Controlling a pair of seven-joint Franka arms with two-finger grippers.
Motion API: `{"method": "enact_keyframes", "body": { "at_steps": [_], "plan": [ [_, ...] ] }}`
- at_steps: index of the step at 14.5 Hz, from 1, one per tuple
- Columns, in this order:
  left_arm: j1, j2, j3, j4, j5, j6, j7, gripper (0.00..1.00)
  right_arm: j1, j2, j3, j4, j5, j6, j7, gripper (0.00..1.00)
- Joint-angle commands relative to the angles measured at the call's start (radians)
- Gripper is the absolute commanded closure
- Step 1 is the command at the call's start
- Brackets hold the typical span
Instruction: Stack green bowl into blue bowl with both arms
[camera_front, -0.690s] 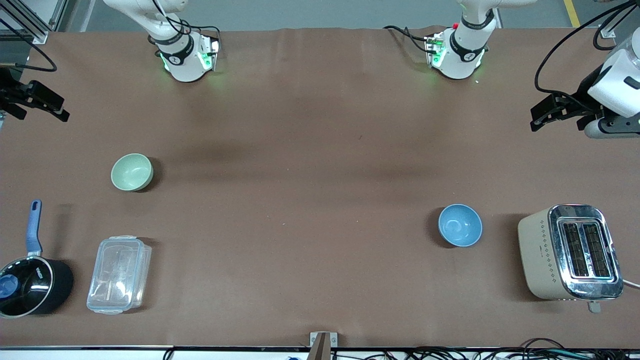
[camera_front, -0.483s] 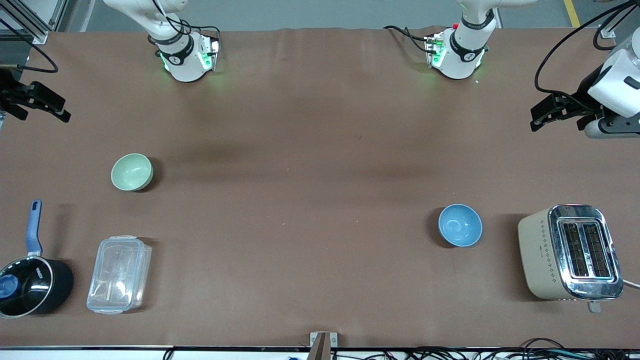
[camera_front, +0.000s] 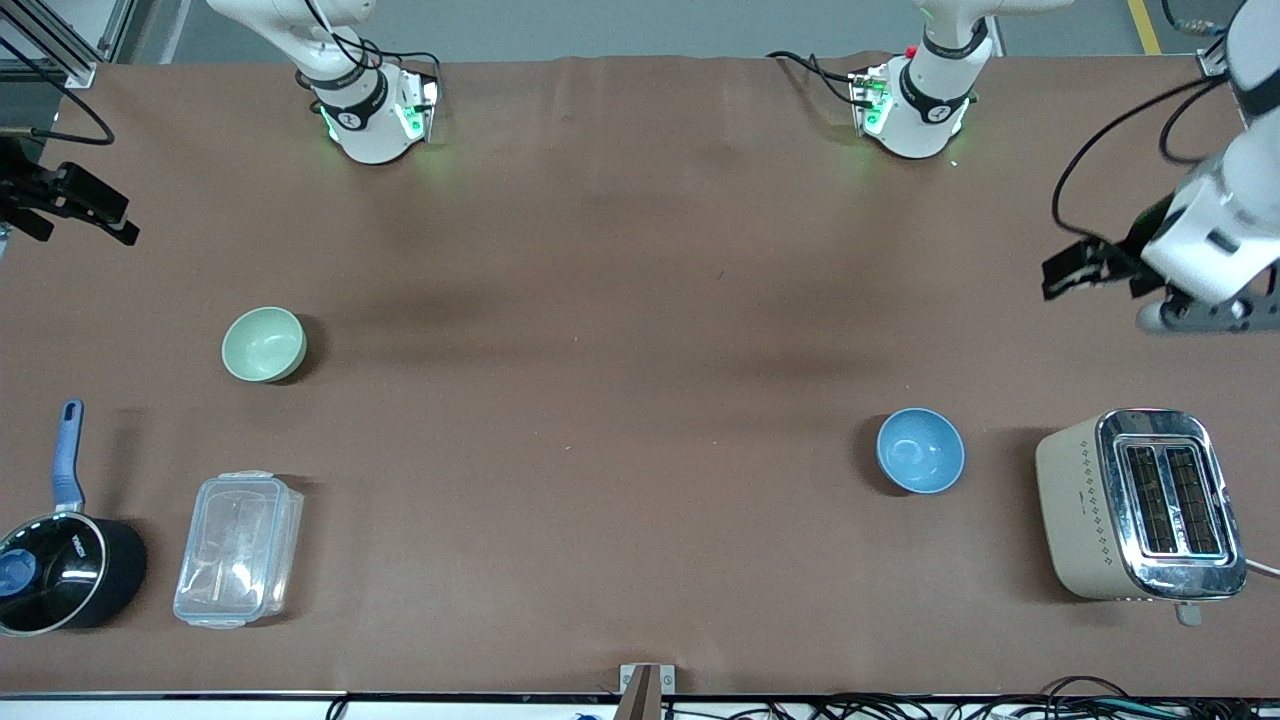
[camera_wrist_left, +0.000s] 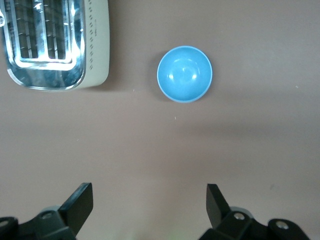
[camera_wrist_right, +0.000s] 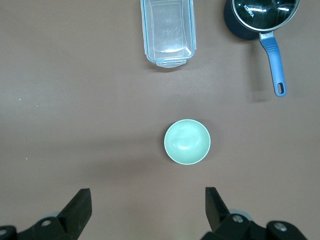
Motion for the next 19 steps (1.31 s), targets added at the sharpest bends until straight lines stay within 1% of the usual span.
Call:
{"method": "enact_keyframes", "body": {
  "at_steps": [1,4,7,9,10,11,13,15,16,18,19],
  "plan": [
    [0.005,0.079,0.001,-0.053,0.02,0.135,-0.001,0.0,-0.008,-0.008,0.004,-0.003,0.004,0.004,-0.012,0.0],
    [0.028,0.153,0.001,-0.151,0.039,0.336,-0.001,0.0,-0.011,-0.008,0.003,-0.009,0.006,0.004,-0.014,0.0],
    [0.033,0.239,0.001,-0.203,0.039,0.478,0.003,0.0,-0.052,0.001,0.003,-0.076,0.006,0.01,-0.014,0.0],
    [0.045,0.285,0.001,-0.236,0.039,0.56,0.013,0.0,-0.048,0.003,0.003,-0.124,0.006,0.063,-0.02,0.0],
    [0.059,0.305,-0.001,-0.254,0.041,0.606,0.021,0.0,-0.045,0.003,0.003,-0.171,0.006,0.086,-0.02,0.0],
    [0.065,0.329,-0.002,-0.257,0.039,0.637,0.021,0.0,-0.046,0.001,0.004,-0.261,0.006,0.15,-0.02,0.0],
    [0.059,0.381,-0.004,-0.256,0.038,0.694,0.018,0.01,-0.051,0.003,0.003,-0.387,0.006,0.323,-0.052,0.0],
    [0.063,0.412,-0.004,-0.251,0.034,0.711,0.018,0.09,-0.064,0.016,0.003,-0.507,0.006,0.469,-0.069,0.0],
    [0.063,0.424,-0.005,-0.247,0.027,0.717,0.016,0.14,-0.069,0.019,0.001,-0.553,0.006,0.509,-0.069,0.0],
    [0.056,0.447,-0.005,-0.239,0.012,0.726,0.01,0.26,-0.087,0.048,0.003,-0.596,0.004,0.524,-0.087,0.01],
    [0.051,0.461,-0.007,-0.224,0.004,0.73,0.006,0.34,-0.1,0.071,0.001,-0.603,0.004,0.527,-0.089,0.01]
  ]
}}
